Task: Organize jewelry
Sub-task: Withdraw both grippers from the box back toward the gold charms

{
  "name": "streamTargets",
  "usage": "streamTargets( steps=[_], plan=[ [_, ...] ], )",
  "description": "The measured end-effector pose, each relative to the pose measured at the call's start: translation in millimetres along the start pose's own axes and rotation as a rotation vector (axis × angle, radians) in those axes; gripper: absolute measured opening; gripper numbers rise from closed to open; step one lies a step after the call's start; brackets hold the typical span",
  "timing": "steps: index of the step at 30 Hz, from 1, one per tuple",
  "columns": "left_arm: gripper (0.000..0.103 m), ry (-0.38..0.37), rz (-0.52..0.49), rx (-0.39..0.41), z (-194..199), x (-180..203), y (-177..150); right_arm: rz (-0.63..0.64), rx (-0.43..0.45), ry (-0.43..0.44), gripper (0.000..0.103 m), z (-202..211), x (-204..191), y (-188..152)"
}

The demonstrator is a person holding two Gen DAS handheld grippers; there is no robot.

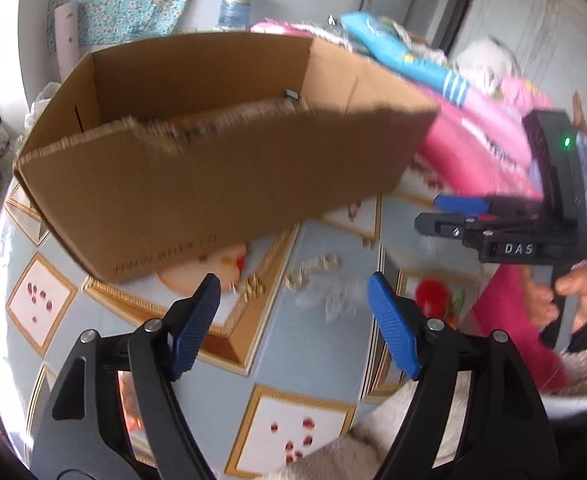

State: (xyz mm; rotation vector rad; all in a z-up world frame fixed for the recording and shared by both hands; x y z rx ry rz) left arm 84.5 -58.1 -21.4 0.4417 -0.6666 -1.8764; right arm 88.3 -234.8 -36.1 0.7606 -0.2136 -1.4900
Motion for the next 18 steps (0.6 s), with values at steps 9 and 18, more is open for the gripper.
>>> streamTargets(
  steps=[9, 18],
  plan=[
    [0.075, 0.072, 0.021, -0.089, -14.1, 1.3, -27.7, 0.077, -0.047, -0.144, 0.079, -10.5, 4.1, -22.5],
    [0.087, 0.168, -0.013, -0.078, -22.5, 8.5, -28.4, 0.065, -0.029, -0.159, 0.096, -16.0, 7.1, -21.3]
  ],
)
Point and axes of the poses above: each gripper's, at about its wrist camera, not at the fingertips, and z roughly against the way its jaws point, x to its right, y to its top, the point moved 5 cm from there along -z, roughly the way its jaws point, and after that the axes turned 13 degrees about y, right-handed, at the moved point
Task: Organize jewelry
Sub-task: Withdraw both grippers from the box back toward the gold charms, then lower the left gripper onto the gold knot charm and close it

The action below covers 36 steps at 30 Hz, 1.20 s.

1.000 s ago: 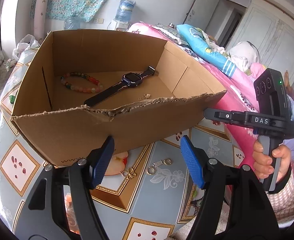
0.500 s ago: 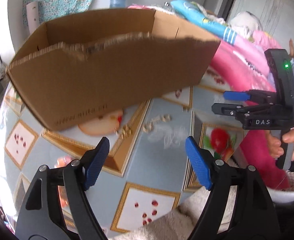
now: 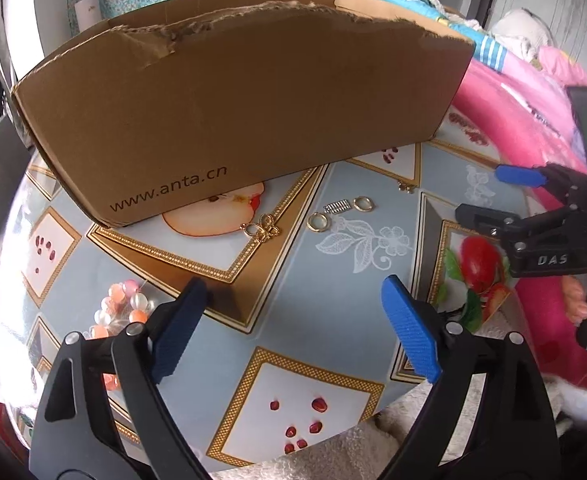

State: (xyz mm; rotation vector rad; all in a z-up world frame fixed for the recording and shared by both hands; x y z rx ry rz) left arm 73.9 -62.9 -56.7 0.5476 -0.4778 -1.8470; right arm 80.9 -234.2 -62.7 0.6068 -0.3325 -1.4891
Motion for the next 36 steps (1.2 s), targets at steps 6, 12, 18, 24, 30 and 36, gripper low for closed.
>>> streamTargets(
  steps=[6, 12, 18, 24, 30, 36],
  plan=[
    [0.095, 0.044, -0.056, -0.011, -3.2, 8.4, -1.2, 0.003, 0.003, 0.021, 0.097, -0.7, 3.8, -1.1],
    [0.095, 0.045, -0.067, -0.033, -0.9, 5.5, -1.4, 0.002, -0.014, 0.036, 0.097, -2.0, 5.2, -0.3],
    [0.095, 0.044, -0.070, -0.044, -5.4, 9.7, 3.0, 0.002, -0.004, 0.033, 0.097, -2.1, 4.6, -0.7],
    [0.096, 0.049, -0.070, -0.055, -7.0, 10.6, 3.8, -0.004, 0.025, 0.025, 0.097, -0.4, 3.9, -3.7],
    [0.096, 0.057, -0.060, -0.046, -6.5, 10.8, 3.1, 0.006, 0.043, 0.028, 0.097, 2.2, 3.9, -4.1],
    [0.096, 0.050, -0.070, -0.044, -6.9, 9.9, 2.0, -0.022, 0.090, 0.119, 0.097, 13.8, 1.1, -1.2]
  ],
)
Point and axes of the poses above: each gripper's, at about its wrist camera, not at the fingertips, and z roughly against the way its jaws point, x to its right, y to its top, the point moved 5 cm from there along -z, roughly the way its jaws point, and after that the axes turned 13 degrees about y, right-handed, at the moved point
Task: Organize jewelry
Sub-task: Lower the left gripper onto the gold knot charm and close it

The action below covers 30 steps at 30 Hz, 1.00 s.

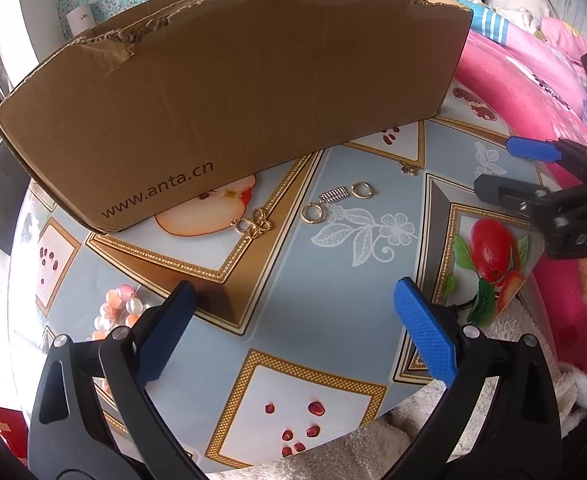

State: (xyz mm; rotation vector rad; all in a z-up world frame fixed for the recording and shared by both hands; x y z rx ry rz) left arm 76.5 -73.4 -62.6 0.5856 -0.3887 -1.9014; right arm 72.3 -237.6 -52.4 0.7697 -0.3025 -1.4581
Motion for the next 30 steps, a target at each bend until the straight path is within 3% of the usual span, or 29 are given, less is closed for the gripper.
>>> streamTargets(
  steps=[3, 6, 11, 13, 16, 19, 22, 30],
  plan=[
    [0.096, -0.012, -0.017, 0.006, 0.0, -0.3, 1.2, -0.001, 0.026, 0.054, 0.097, 3.4, -5.1, 2.5],
    [0.096, 0.010, -0.026, 0.061, 6.1, -4.2, 3.3, 0.021, 0.068, 0.110, 0.094, 8.5, -13.2, 5.1],
    [0.093, -0.012, 0.015, 0.141, 17.6, -19.6, 13.9, 0.030, 0.103, 0.199, 0.078, 10.0, -24.1, 6.1],
    [0.071, 0.001, 0.025, 0.147, 17.0, -28.0, 20.0, 0.020, 0.105, 0.224, 0.075, 7.1, -26.1, 5.7],
    [0.052, -0.006, 0.031, 0.118, 9.9, -32.9, 24.8, 0.013, 0.098, 0.243, 0.073, 2.3, -29.2, 4.7],
    [0.041, -0.016, 0.031, 0.084, 0.8, -30.1, 29.4, 0.012, 0.094, 0.249, 0.073, -2.8, -30.6, 5.2],
    [0.036, -0.006, 0.011, 0.063, -6.3, -26.1, 29.8, 0.012, 0.092, 0.254, 0.072, -4.6, -31.1, 5.6],
    [0.035, -0.012, -0.017, 0.042, -13.6, -17.8, 33.1, 0.011, 0.086, 0.260, 0.072, -9.0, -27.5, 7.2]
  ],
)
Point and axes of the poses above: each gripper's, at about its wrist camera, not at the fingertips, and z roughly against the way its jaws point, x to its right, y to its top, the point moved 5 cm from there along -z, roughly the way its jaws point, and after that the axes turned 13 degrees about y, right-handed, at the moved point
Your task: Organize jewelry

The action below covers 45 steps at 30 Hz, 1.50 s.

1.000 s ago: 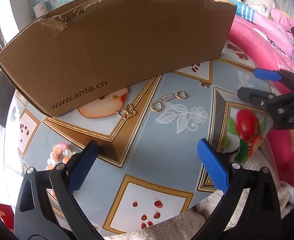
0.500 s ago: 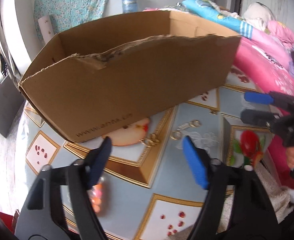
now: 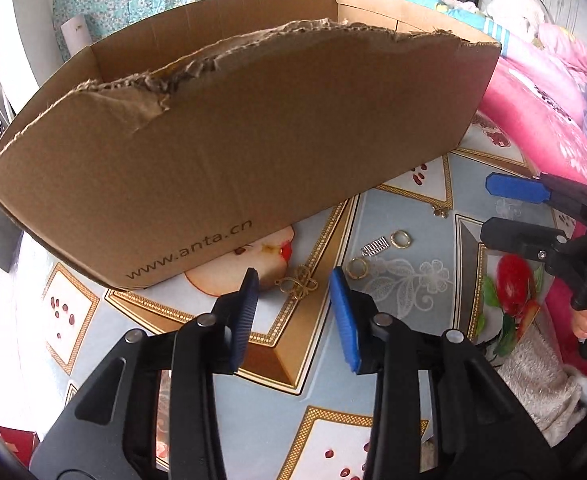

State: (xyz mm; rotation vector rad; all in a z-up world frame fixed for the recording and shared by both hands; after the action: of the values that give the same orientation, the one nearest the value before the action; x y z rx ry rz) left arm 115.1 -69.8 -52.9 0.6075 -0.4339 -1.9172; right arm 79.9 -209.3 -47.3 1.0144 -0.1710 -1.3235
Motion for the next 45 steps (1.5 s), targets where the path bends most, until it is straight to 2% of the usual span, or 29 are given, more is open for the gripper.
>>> streamTargets(
  steps=[5, 7, 16, 25, 29, 40, 45],
  plan=[
    [0.027, -0.012, -0.023, -0.001, -0.7, 5.0, 4.3, 0.002, 0.008, 0.005, 0.071, 0.6, -0.3, 0.3],
    [0.019, -0.017, -0.030, 0.001, -1.1, 7.1, 6.2, 0.001, 0.010, 0.003, 0.070, 0.8, -0.3, 0.4],
    [0.019, -0.022, -0.008, 0.011, -1.2, 5.7, 4.1, 0.009, 0.028, -0.015, 0.069, 9.4, -3.9, 1.6],
    [0.019, -0.030, 0.042, 0.074, 23.6, -13.4, 4.2, 0.043, 0.027, -0.038, 0.069, 16.4, -7.5, 0.5],
    [0.019, -0.053, 0.074, 0.111, 37.1, -17.5, 3.9, 0.068, -0.001, -0.050, 0.058, 10.3, -11.5, 1.1],
    [0.019, -0.091, 0.096, 0.129, 43.4, -26.3, -2.4, 0.152, -0.095, -0.076, 0.024, -18.3, -16.0, 11.4],
    [0.019, -0.106, 0.098, 0.123, 39.2, -24.9, -3.8, 0.195, -0.141, -0.078, 0.020, -29.7, -18.4, 12.2]
  ],
)
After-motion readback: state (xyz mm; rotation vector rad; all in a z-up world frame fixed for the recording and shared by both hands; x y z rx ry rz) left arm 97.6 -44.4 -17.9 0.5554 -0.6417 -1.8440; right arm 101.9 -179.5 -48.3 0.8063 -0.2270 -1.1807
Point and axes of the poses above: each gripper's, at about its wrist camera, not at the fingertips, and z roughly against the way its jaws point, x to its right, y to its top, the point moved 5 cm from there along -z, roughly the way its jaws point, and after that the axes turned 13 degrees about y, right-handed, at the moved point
